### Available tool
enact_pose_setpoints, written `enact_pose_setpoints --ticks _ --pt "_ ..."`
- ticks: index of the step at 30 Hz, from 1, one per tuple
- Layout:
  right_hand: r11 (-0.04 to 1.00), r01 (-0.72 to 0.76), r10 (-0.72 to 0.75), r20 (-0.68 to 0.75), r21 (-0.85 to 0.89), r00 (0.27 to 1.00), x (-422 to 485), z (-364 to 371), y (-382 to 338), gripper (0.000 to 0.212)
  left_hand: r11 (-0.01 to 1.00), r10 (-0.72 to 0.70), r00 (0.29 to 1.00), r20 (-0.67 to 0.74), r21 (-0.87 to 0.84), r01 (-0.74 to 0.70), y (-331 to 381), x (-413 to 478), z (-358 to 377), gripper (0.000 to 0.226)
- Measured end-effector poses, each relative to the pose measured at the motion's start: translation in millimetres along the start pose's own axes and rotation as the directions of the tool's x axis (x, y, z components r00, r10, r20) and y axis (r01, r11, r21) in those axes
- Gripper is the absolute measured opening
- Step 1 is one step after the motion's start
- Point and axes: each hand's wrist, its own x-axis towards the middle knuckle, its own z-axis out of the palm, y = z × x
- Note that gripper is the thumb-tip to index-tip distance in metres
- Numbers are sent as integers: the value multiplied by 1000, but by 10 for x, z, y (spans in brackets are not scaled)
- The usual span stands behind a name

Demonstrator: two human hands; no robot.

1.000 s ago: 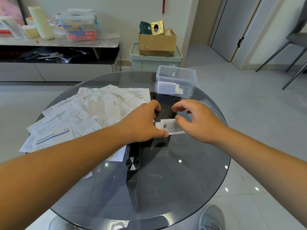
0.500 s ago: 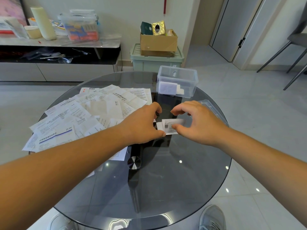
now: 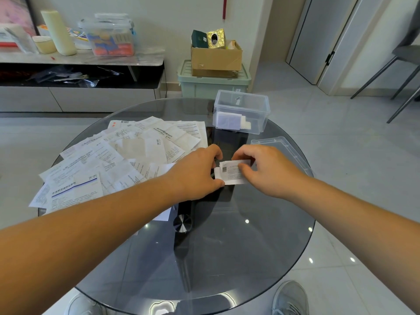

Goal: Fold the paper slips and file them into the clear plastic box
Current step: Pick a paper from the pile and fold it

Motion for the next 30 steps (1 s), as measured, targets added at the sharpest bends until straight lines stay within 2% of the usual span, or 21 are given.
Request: enact_pose_setpoints --ticks 8,15,19,24,30 --pt "999 -39 39 -36 -2 999 55 6 -25 18 1000 -6 1000 -4 -8 6 55 5 38 53" --pt "998 -30 34 -99 49 995 1 -73 -33 33 999 -12 1000 -20 -51 11 51 -3 -38 68" --pt "998 -13 18 -88 59 996 -47 -110 -49 36 997 -34 999 -22 -66 32 47 -15 -75 71" --pt "1000 2 -1 -48 28 999 -93 -98 -37 37 999 -29 1000 -9 -38 28 47 -36 -62 67" --pt "999 3 2 -128 40 992 -78 -113 -22 32 998 -32 999 -13 -54 32 59 -39 -116 70"
